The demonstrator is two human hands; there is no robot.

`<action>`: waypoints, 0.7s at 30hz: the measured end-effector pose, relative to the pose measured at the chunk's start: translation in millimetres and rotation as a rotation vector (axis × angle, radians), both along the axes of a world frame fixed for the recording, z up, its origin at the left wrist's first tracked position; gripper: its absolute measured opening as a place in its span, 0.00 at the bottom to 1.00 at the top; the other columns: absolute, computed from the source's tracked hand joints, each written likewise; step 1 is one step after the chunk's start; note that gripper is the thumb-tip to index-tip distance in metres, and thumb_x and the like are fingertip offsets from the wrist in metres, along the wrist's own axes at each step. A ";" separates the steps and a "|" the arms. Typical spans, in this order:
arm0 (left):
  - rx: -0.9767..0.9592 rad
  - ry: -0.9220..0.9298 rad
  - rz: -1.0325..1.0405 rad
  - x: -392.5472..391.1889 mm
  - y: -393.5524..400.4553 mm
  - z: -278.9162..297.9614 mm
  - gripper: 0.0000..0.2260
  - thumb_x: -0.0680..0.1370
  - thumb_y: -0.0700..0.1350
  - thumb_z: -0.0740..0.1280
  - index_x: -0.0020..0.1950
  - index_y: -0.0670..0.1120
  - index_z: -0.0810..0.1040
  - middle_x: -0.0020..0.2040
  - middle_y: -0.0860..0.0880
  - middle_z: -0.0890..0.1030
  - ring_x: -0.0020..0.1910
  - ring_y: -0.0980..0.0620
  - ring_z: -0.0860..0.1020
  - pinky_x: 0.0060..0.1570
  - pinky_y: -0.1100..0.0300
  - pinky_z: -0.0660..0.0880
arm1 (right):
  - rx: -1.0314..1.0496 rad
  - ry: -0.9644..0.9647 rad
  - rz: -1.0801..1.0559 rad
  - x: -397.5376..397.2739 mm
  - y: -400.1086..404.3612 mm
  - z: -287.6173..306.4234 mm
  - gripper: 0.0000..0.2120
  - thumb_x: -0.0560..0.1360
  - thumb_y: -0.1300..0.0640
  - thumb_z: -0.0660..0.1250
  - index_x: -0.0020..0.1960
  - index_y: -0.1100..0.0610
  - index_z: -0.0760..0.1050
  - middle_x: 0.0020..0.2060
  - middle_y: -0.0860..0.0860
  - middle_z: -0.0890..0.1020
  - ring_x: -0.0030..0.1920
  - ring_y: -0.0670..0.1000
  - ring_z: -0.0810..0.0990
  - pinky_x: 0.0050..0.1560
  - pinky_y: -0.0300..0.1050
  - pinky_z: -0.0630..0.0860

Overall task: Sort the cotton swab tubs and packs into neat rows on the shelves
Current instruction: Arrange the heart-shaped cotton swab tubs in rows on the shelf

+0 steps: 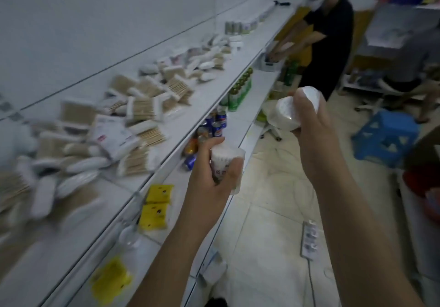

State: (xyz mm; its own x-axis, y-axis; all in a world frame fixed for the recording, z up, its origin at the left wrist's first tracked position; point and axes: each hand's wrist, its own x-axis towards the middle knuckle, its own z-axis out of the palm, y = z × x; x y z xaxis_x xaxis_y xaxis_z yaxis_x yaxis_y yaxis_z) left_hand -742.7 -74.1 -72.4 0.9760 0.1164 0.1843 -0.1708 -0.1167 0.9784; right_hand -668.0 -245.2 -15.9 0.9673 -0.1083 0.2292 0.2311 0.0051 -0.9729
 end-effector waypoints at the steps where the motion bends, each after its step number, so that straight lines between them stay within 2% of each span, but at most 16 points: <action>1: 0.001 0.002 -0.021 15.4 -5.3 -2.4 0.23 0.75 0.58 0.66 0.68 0.55 0.69 0.55 0.51 0.77 0.46 0.57 0.80 0.40 0.64 0.78 | -0.012 0.006 -0.020 9.5 -6.4 -1.2 0.09 0.81 0.41 0.61 0.56 0.42 0.76 0.50 0.41 0.80 0.51 0.40 0.79 0.57 0.39 0.75; 2: 0.000 -0.002 -0.038 32.2 -10.4 -4.4 0.23 0.75 0.58 0.66 0.68 0.56 0.69 0.55 0.52 0.77 0.46 0.56 0.80 0.41 0.63 0.79 | -0.025 0.014 -0.045 20.7 -11.8 -1.5 0.14 0.80 0.40 0.60 0.60 0.46 0.76 0.53 0.45 0.80 0.53 0.42 0.79 0.54 0.39 0.76; 4: -0.005 -0.020 -0.070 65.0 -19.7 -6.7 0.21 0.75 0.57 0.67 0.67 0.56 0.69 0.54 0.56 0.76 0.47 0.58 0.80 0.41 0.63 0.79 | -0.041 0.041 -0.072 45.6 -18.4 0.6 0.19 0.79 0.38 0.60 0.63 0.48 0.75 0.57 0.48 0.80 0.56 0.45 0.79 0.49 0.37 0.76; 6: -0.012 -0.031 -0.096 93.9 -26.9 -4.9 0.22 0.75 0.57 0.67 0.67 0.57 0.69 0.53 0.60 0.75 0.48 0.62 0.79 0.41 0.66 0.78 | -0.036 0.060 -0.082 70.7 -21.2 4.8 0.17 0.80 0.39 0.59 0.63 0.47 0.75 0.59 0.49 0.79 0.57 0.47 0.79 0.50 0.39 0.77; 9: -0.021 -0.037 -0.126 141.3 -34.8 -0.3 0.22 0.76 0.56 0.68 0.68 0.56 0.68 0.57 0.60 0.74 0.50 0.64 0.78 0.43 0.68 0.77 | -0.071 0.035 -0.094 115.3 -23.3 17.2 0.14 0.80 0.40 0.59 0.59 0.45 0.75 0.56 0.50 0.80 0.55 0.50 0.80 0.56 0.50 0.76; 12: -0.017 -0.046 -0.137 185.9 -43.0 3.3 0.20 0.77 0.54 0.68 0.68 0.56 0.68 0.57 0.59 0.74 0.50 0.63 0.78 0.44 0.66 0.78 | -0.088 0.004 -0.108 157.1 -27.4 27.5 0.15 0.79 0.39 0.59 0.59 0.45 0.75 0.52 0.47 0.80 0.51 0.45 0.78 0.53 0.44 0.74; 15: -0.003 -0.060 -0.136 226.1 -54.9 4.4 0.20 0.77 0.54 0.69 0.68 0.56 0.69 0.54 0.65 0.74 0.50 0.63 0.78 0.44 0.66 0.78 | -0.104 0.004 -0.108 194.9 -36.8 28.2 0.18 0.80 0.39 0.58 0.62 0.48 0.74 0.51 0.46 0.79 0.48 0.43 0.78 0.47 0.39 0.72; 17: -0.001 -0.055 -0.120 250.9 -63.7 3.9 0.20 0.78 0.53 0.69 0.67 0.56 0.69 0.55 0.65 0.74 0.51 0.64 0.77 0.45 0.67 0.78 | -0.096 0.027 -0.111 217.3 -44.8 27.0 0.17 0.81 0.40 0.58 0.63 0.48 0.74 0.51 0.45 0.80 0.48 0.42 0.78 0.43 0.34 0.72; 19: 0.008 -0.049 -0.109 275.1 -74.3 2.4 0.19 0.77 0.53 0.70 0.67 0.57 0.69 0.56 0.63 0.73 0.51 0.64 0.77 0.46 0.66 0.78 | -0.084 0.051 -0.113 241.5 -55.7 24.9 0.17 0.81 0.40 0.57 0.64 0.46 0.73 0.55 0.46 0.80 0.53 0.44 0.79 0.48 0.36 0.74; 21: 0.021 -0.042 -0.100 300.6 -86.9 -0.6 0.19 0.77 0.53 0.70 0.67 0.57 0.69 0.57 0.61 0.73 0.51 0.63 0.77 0.47 0.65 0.79 | -0.077 0.061 -0.096 269.3 -68.4 22.1 0.18 0.79 0.36 0.58 0.63 0.44 0.74 0.57 0.47 0.80 0.57 0.47 0.79 0.55 0.43 0.76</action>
State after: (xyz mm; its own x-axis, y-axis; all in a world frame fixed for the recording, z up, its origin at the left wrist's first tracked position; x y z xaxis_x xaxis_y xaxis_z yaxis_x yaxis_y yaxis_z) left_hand -442.1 -161.0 -73.0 0.9739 0.0145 0.2267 -0.2235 -0.1173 0.9676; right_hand -398.7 -313.5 6.1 0.9656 -0.1857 0.1818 0.1678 -0.0891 -0.9818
